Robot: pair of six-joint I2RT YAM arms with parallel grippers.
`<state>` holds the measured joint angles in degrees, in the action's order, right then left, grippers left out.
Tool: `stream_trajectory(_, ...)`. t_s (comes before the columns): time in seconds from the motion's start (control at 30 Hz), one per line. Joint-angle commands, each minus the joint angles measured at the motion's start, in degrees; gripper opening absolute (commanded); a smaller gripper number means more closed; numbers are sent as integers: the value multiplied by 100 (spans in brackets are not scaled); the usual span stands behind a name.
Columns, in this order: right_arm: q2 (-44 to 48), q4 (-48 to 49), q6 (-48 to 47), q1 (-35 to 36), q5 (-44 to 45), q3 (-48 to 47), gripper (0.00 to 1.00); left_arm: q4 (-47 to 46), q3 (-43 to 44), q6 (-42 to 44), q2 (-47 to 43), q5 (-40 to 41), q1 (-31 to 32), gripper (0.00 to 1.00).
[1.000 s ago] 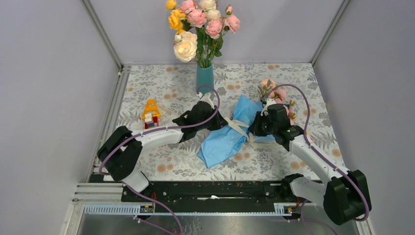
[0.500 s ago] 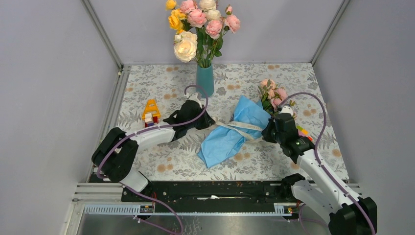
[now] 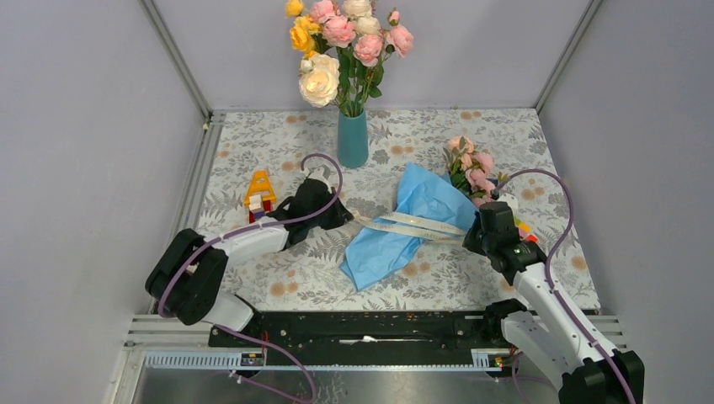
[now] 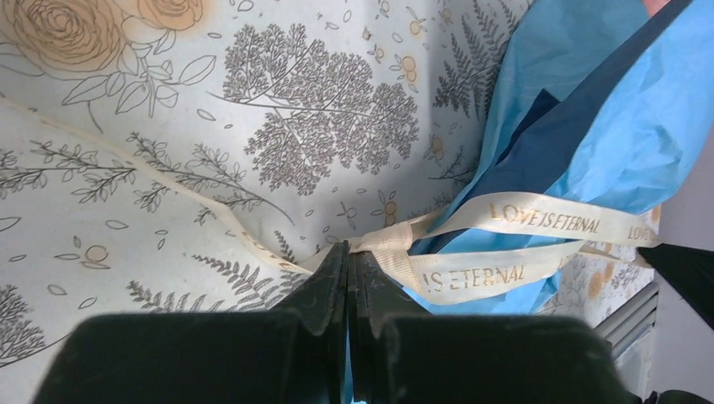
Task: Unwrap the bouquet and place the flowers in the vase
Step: Untie the ribbon from the wrapping paper.
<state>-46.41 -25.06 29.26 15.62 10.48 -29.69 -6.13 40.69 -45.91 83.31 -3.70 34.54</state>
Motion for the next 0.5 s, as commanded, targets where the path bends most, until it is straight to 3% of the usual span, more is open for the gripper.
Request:
stream_trajectory(0.0,168,-89,27,-68,126,15,0,-54,-143,316,-353,124,-36,1)
stream_trajectory(0.07,248,-75,-36,-68,-8,29,0,-27,-209,431,-487,99,-27,13)
stream_trajectory(0.23,428,70,-218,-68,-481,81,0,454,-61,922,-976,479,98,65)
stream_trajectory(0.33,409,127,-216,-66,-747,88,0,730,152,1246,-1315,870,288,75)
stream_trajectory(0.47,346,223,-158,-68,-993,117,0,717,541,2096,-1536,1122,1042,78)
